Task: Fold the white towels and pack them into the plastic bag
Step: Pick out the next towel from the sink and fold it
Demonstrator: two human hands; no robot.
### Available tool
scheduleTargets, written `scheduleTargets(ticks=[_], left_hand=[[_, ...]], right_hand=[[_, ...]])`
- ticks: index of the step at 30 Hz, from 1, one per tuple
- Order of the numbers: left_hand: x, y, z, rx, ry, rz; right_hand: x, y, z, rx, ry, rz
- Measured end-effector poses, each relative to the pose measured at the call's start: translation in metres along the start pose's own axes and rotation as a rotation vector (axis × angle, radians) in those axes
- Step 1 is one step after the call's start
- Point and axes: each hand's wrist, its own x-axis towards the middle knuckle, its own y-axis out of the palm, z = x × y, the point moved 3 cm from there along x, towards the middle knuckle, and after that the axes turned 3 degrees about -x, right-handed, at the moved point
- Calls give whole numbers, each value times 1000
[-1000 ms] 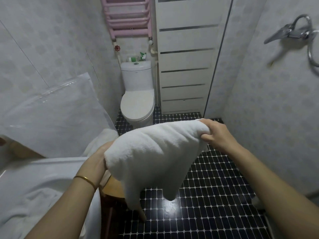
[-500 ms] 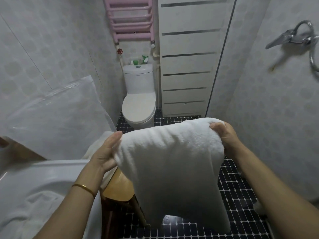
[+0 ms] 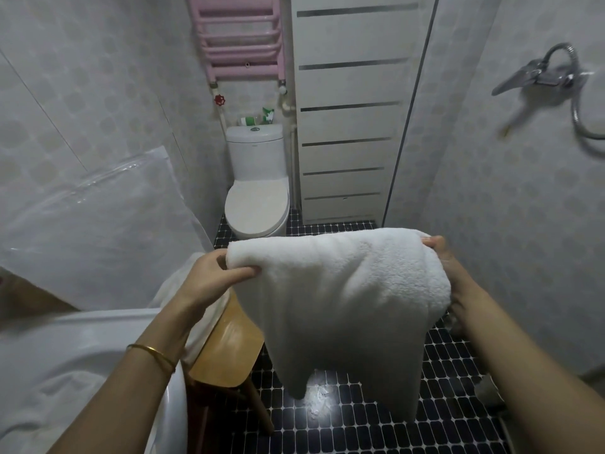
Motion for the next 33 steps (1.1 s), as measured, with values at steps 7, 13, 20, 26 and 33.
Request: scheduleTargets(ticks=[7,13,20,26,33], left_hand=[[-6,25,-29,-160,74,-132],[-2,39,-41,-466,-119,-93],[2,40,-43,-629,-260,-74],[3,27,-34,-599,-322,-111],[0,15,-25,-455,-358,-178]], right_hand=[[5,-23,-16,-134,224,-215],[1,-28,-33,-139,438,-182],[-25,-10,-57,99,569,120],[-28,-2,-55,-113,655,132],[-10,14,-42,-81,401,-206]])
